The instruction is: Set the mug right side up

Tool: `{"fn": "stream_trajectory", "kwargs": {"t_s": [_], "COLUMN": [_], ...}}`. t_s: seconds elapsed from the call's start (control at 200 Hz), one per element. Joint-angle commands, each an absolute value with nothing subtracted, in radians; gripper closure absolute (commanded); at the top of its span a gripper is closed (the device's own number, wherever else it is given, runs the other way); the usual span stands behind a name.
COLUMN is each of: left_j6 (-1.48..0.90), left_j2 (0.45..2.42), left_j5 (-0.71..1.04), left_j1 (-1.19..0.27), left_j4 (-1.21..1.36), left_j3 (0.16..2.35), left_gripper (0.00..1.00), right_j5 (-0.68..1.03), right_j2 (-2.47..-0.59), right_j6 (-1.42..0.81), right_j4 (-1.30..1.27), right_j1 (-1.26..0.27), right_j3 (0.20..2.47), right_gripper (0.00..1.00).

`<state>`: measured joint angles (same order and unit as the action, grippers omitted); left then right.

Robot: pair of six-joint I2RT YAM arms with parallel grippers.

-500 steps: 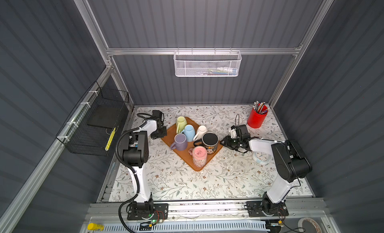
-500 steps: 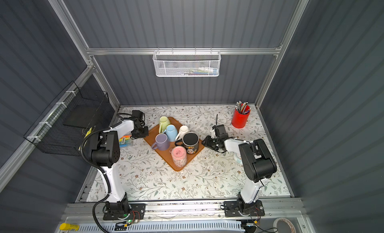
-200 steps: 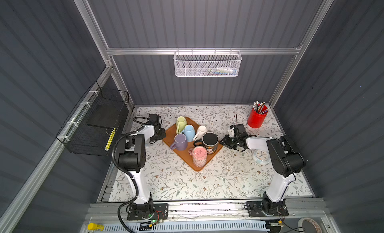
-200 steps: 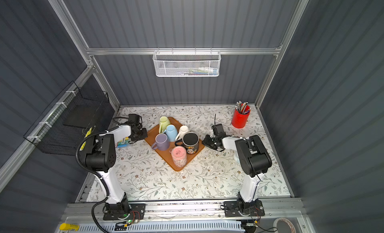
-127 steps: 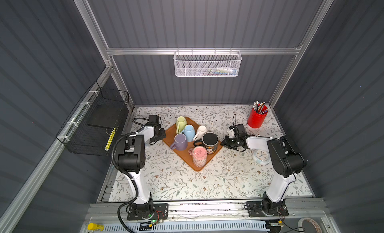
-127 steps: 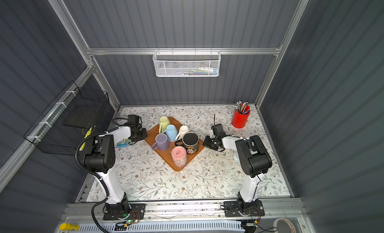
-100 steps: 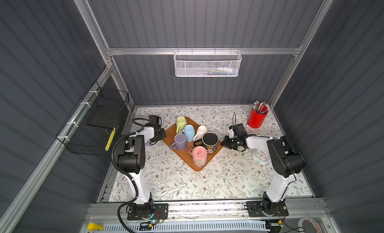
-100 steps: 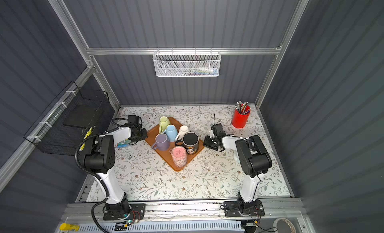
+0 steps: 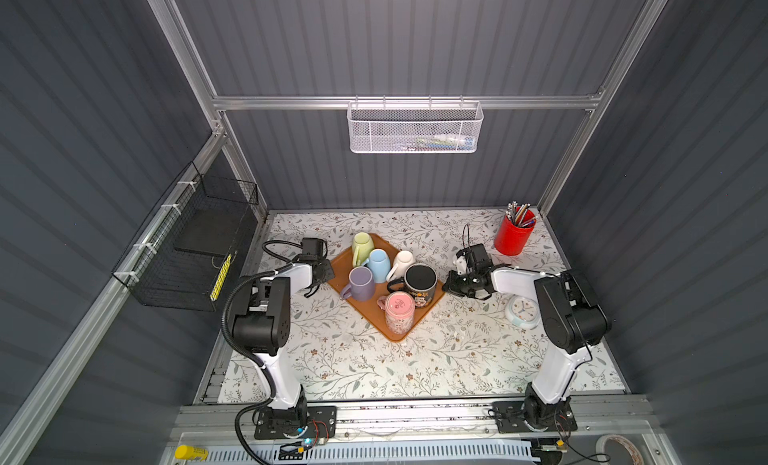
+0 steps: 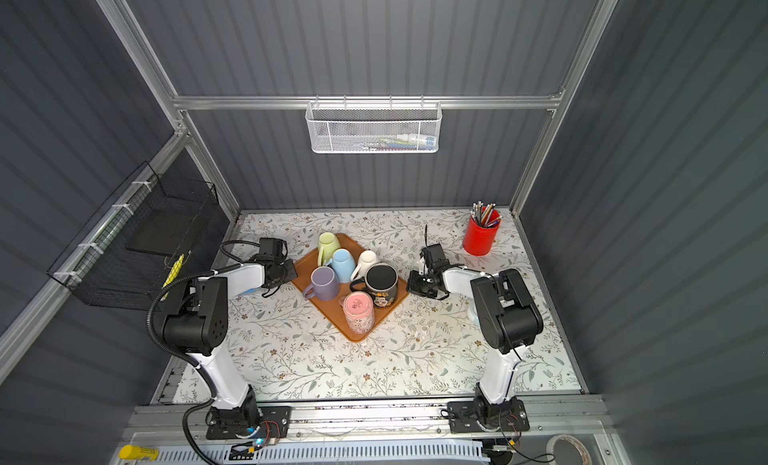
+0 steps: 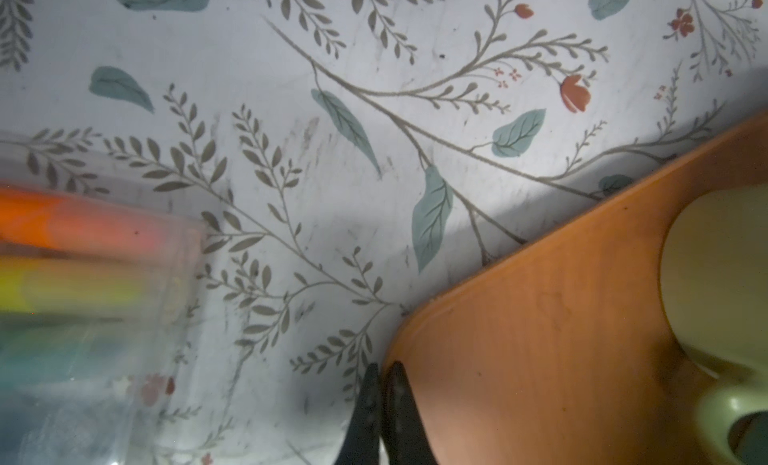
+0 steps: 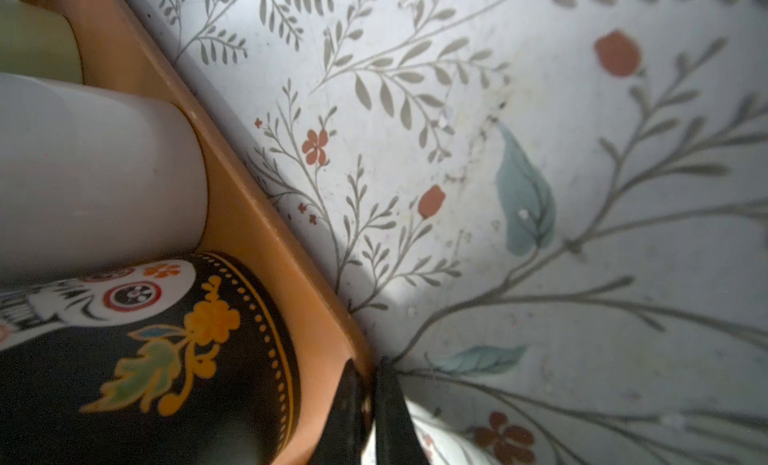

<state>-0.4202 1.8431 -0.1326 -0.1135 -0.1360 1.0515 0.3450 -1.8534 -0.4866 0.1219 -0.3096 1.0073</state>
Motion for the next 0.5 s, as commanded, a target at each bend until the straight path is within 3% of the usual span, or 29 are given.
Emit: {"fn": "stream_trajectory", "kwargs": {"t_s": [0.0,0.495], "left_j6": [-0.464,-0.558], "left_j2": [1.831,1.607], "left_j5": [-0.017,0.014], "left_j1": [-0.182,-0.265], "left_j4": [-0.312,-0.252], "left_j3": [0.949,0.705], "left_gripper": [1.0,1.0], "right_j5": [0.309,0.297], "right_j2": [-1.885,-1.897], "right_j6": [-0.503,-0.427], "right_j4": [0.197,0.279], "right_j1": [-0.283,-0.27], "right_j3": [1.024,1.076], "right_gripper": [1.0,1.0]}}
